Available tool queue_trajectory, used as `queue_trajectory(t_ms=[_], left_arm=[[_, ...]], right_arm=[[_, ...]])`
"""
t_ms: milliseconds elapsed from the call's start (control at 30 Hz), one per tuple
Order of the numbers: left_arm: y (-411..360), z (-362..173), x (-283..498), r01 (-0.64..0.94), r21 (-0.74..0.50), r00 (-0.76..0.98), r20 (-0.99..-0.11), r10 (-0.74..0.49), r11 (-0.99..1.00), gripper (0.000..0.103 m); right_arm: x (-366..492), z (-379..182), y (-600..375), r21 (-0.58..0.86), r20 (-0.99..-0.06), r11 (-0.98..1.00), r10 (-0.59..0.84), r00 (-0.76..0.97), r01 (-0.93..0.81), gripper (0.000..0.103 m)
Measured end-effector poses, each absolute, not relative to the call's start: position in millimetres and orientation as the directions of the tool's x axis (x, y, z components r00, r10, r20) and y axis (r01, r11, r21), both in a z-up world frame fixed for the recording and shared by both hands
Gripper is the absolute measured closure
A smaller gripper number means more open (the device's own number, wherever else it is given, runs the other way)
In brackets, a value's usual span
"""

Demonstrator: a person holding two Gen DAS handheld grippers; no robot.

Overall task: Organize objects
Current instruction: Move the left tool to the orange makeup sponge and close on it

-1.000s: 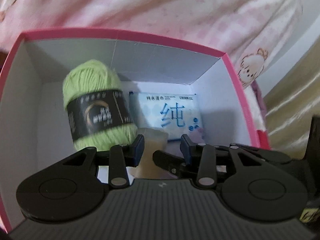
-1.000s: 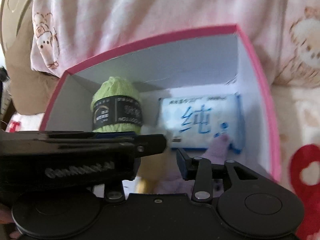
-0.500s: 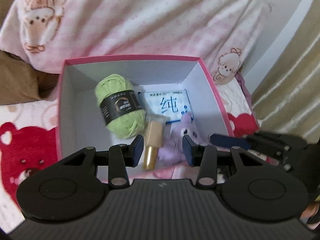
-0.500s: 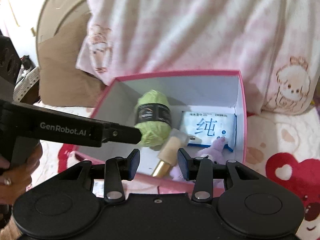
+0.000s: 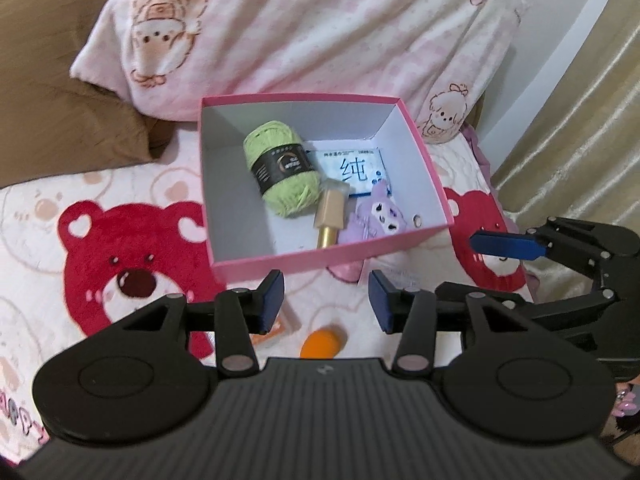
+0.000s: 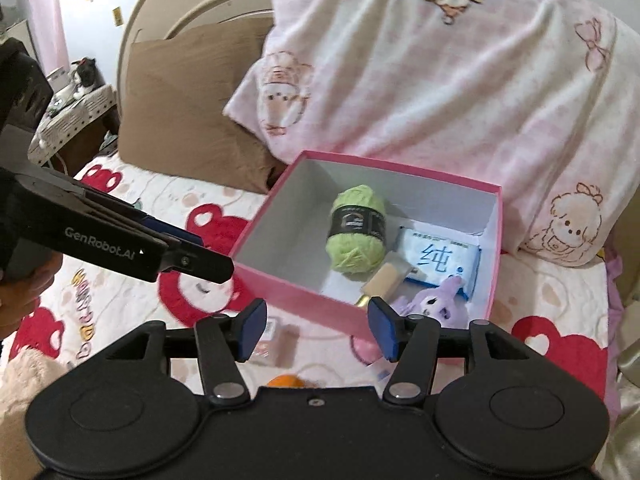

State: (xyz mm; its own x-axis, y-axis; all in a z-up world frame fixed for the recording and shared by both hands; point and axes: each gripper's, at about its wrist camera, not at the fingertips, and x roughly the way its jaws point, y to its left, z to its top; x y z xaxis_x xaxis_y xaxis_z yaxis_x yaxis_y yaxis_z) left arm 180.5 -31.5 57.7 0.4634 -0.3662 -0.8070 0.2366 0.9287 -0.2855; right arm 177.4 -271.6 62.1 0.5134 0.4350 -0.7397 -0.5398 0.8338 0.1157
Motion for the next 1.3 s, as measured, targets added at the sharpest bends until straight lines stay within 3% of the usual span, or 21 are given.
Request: queue_trajectory(t_ms=[200,533,667,867,1100,1300], left_arm=[[-14.3,60.3,153.6,0.229,-0.294,0.466,-0.803,-0.37,0.928,0.054],[0.5,24.4,125.9,0.219,-0.342,0.428,-0.808,-0.405,0.914,0.048],[0.9,5.1,121.0,0.23,-0.354,0.418,-0.805,-0.42,0.907,0.045],[-1.3,-21.9,118.9,0.254,-0.353,0.438,-0.788,-0.433,0.9,0.033],[-8.1,-56.4,122.4,0.251,-0.337,0.444,-0.793,-0.418,0.907,0.033],[-19.6,-82.7,126.0,0.287,-0.293,0.473,-0.784,-0.401,0.912,0.033]], right_arm=[[149.4,72.3,-258.2,0.102,-0.751,0.812,0.442,0.491,-0.575,0.032],[112.2,55.2,-249.6,0.131,-0.776,0.795,0.454,0.437,-0.592,0.028],[101.3,39.0,-247.7,0.143,-0.776,0.794,0.461,0.431,-0.59,0.02],[94.2,3.6,-239.6,0.121,-0.778,0.807,0.439,0.449,-0.579,0.02],[96.7,-36.2,-237.9,0.101,-0.739,0.824,0.437,0.513,-0.557,0.02],[108.9,-69.3,-229.8,0.087,-0.761,0.833,0.41,0.502,-0.547,0.02]])
